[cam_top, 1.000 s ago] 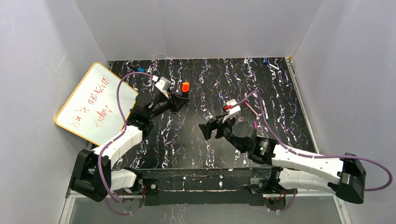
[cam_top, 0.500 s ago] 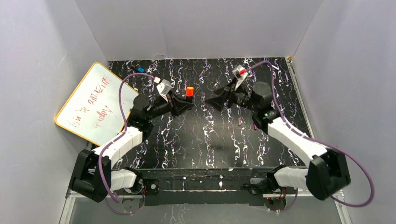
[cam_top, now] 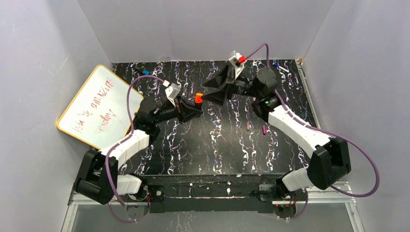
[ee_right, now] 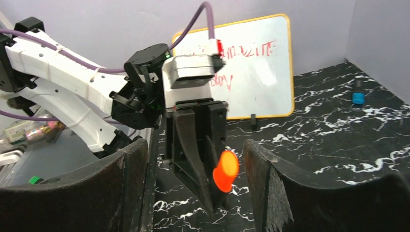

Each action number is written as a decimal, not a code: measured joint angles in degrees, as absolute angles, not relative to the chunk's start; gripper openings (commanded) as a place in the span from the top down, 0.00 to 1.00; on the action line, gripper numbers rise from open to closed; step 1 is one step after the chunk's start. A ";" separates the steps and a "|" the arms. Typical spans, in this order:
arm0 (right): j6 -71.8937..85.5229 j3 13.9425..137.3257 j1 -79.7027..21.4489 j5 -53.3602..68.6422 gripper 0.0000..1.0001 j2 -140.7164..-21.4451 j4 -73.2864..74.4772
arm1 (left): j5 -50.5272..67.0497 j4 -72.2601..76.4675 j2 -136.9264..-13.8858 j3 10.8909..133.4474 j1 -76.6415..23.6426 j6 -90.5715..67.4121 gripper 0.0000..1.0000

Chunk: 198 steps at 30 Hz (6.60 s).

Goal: Insert the pens into the pen caps

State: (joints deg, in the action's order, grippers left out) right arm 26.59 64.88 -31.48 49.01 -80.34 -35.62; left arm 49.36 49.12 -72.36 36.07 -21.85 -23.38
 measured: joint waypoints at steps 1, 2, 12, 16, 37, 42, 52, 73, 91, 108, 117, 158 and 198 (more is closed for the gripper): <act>25.87 65.23 -32.51 48.56 0.21 -80.62 -34.72 | 49.43 49.36 -72.62 36.10 -21.85 -23.53 1.00; 25.23 65.49 -33.36 48.21 0.22 -80.88 -34.13 | 49.54 49.52 -72.84 36.10 -21.85 -23.66 1.00; 22.11 67.83 -36.86 43.44 0.30 -85.08 -30.89 | 50.19 50.65 -73.08 36.10 -21.85 -25.28 1.00; 21.82 67.83 -36.82 41.47 0.31 -85.21 -30.52 | 50.22 50.78 -73.08 36.10 -21.85 -25.78 1.00; 21.67 68.53 -37.50 43.59 0.63 -87.88 -29.91 | 50.17 51.88 -73.08 37.15 -21.85 -26.52 1.00; 21.69 69.36 -37.45 43.99 0.77 -88.49 -29.52 | 50.30 52.34 -73.08 37.54 -21.85 -26.63 1.00; 21.23 70.87 -37.30 45.76 0.97 -89.34 -28.18 | 50.63 52.64 -73.08 37.56 -21.85 -26.63 1.00; 12.38 75.85 -36.53 57.63 0.99 -89.71 -16.58 | 59.33 50.92 -73.71 39.59 -21.10 -26.13 1.00; 13.37 66.85 -37.06 51.09 0.99 -85.80 -27.27 | 60.05 49.25 -75.94 41.32 -21.06 -21.82 1.00; 13.26 62.89 -38.81 45.04 0.99 -84.31 -32.23 | 59.94 49.08 -75.92 41.32 -20.27 -20.58 1.00; 13.06 61.49 -39.31 43.33 0.99 -83.96 -33.95 | 59.92 48.51 -75.92 41.32 -19.99 -20.62 1.00; 11.88 57.21 -41.67 36.99 0.99 -82.78 -40.71 | 60.03 47.03 -75.66 42.06 -19.18 -20.67 1.00; 9.37 56.84 -43.79 34.46 0.99 -80.31 -43.22 | 67.77 44.91 -75.24 48.38 -16.93 -24.18 1.00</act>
State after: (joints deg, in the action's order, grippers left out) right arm 9.37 56.84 -43.79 34.46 -80.31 -43.22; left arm 67.77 44.91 -75.24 48.38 -16.93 -24.18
